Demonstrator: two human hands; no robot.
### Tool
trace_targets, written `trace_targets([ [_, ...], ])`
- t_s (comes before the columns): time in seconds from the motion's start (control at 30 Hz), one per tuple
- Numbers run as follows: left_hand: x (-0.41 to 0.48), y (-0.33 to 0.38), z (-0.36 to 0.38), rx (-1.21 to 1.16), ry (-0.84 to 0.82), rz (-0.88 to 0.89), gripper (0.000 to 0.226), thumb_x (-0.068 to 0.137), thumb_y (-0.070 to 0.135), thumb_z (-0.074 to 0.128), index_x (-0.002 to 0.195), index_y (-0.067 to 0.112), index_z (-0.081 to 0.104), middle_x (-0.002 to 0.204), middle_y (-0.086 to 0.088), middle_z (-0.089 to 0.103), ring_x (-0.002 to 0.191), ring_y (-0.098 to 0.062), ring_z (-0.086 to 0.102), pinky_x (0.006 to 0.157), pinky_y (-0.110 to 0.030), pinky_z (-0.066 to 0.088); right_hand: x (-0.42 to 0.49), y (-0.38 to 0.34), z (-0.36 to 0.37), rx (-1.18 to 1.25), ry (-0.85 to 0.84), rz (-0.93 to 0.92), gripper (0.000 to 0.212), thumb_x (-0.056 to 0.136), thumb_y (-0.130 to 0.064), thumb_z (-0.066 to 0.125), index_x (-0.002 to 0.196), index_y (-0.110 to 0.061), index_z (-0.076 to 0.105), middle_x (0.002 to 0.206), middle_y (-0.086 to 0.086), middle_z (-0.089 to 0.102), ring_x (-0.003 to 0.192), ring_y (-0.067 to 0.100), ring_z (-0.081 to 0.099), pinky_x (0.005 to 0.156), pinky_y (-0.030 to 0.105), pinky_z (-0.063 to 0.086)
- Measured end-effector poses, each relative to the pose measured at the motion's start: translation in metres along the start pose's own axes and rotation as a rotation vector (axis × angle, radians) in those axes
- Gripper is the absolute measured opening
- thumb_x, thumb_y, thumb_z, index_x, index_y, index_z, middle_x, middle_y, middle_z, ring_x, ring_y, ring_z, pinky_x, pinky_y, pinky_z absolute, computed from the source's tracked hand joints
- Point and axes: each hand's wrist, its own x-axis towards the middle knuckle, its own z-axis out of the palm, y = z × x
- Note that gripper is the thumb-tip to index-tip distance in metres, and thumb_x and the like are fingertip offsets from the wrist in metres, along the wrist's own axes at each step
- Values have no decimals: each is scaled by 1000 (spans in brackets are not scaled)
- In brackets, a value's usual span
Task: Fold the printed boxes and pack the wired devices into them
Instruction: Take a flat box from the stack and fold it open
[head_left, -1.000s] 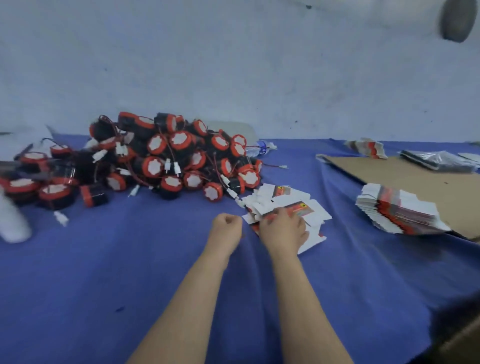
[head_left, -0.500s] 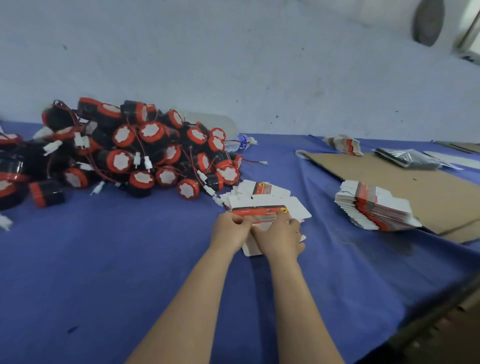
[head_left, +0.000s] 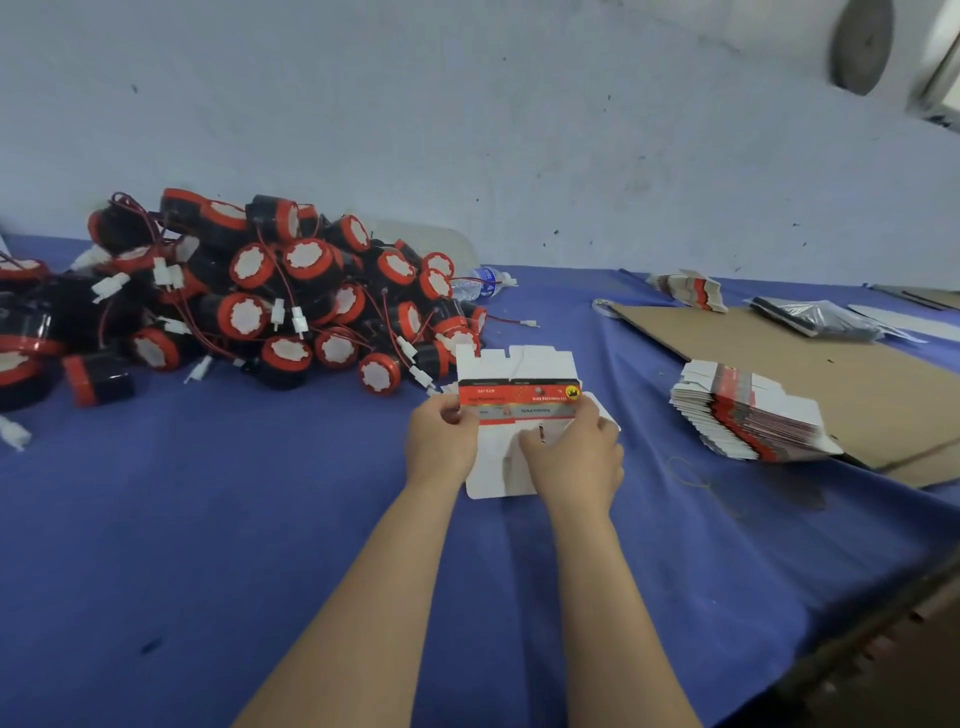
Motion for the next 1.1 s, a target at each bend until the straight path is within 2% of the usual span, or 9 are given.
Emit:
trace_targets([
  [0.13, 6, 19, -35, 52, 127, 193, 12, 96, 12, 54, 106, 16, 59, 98, 6, 61, 92, -14, 56, 73, -21, 40, 1, -31, 2, 150, 9, -69, 62, 85, -44, 63, 136, -20, 39, 131, 7, 52, 122, 32, 42, 99, 44, 35],
  [0.2, 7, 27, -58, 62, 209, 273, 15, 95, 18, 56, 110, 18, 55, 100, 9, 60, 93, -10, 54, 75, -19, 38, -2, -52, 11, 264, -55, -182, 55, 89, -46, 58, 136, -23, 41, 125, 2, 60, 116, 19, 49, 96, 38, 40],
  [0.27, 6, 33, -80, 33, 294, 321, 32, 91, 32, 63, 118, 20, 49, 108, 11, 58, 98, -5, 53, 73, -11, 39, -15, -77, 24, 451, -124, -303, 50, 93, -42, 55, 138, -27, 42, 118, -2, 65, 103, 2, 50, 86, 27, 41],
  [0.47, 9, 28, -142, -75, 632, 283, 64, 78, 52, 71, 124, 16, 44, 126, 1, 52, 112, -4, 53, 87, -9, 45, -72, -130, 70, 870, -330, -485, 26, 97, -40, 50, 122, -36, 55, 105, -18, 65, 95, -4, 59, 78, 9, 45],
  [0.6, 7, 4, -161, -102, 708, 335, 38, 77, 45, 75, 97, 42, 43, 99, 17, 57, 83, 23, 53, 65, 4, 38, -96, -122, 101, 900, -431, -445, 22, 97, -42, 49, 119, -42, 53, 103, -29, 62, 94, -19, 55, 73, -1, 41],
  [0.73, 8, -21, -161, -72, 698, 329, 34, 77, 53, 70, 97, 42, 45, 101, 15, 56, 85, 24, 51, 66, 4, 37, -92, -115, 108, 889, -447, -384, 17, 98, -44, 42, 106, -37, 55, 94, -22, 63, 84, -16, 56, 67, 0, 39],
  [0.87, 12, -25, -160, -76, 737, 342, 64, 79, 56, 65, 122, 12, 46, 116, 4, 43, 102, 1, 51, 81, -5, 45, -95, -114, 112, 906, -425, -380, 17, 99, -43, 41, 84, -39, 50, 72, -29, 59, 70, -11, 55, 61, 3, 39],
  [0.97, 8, -25, -158, -31, 694, 418, 82, 85, 60, 52, 143, 9, 27, 140, -6, 38, 128, -17, 43, 102, -22, 43, -101, -115, 113, 915, -449, -396, 12, 99, -43, 41, 90, -45, 50, 83, -27, 61, 79, -15, 56, 64, 0, 38],
  [1.1, 4, -26, -153, 226, 612, 482, 80, 97, 52, 34, 153, 9, -5, 161, -8, 13, 146, -19, 19, 118, -42, 25, -96, -115, 114, 936, -449, -367, 13, 93, -53, 40, 105, -49, 44, 97, -30, 53, 86, -17, 54, 67, -4, 37],
])
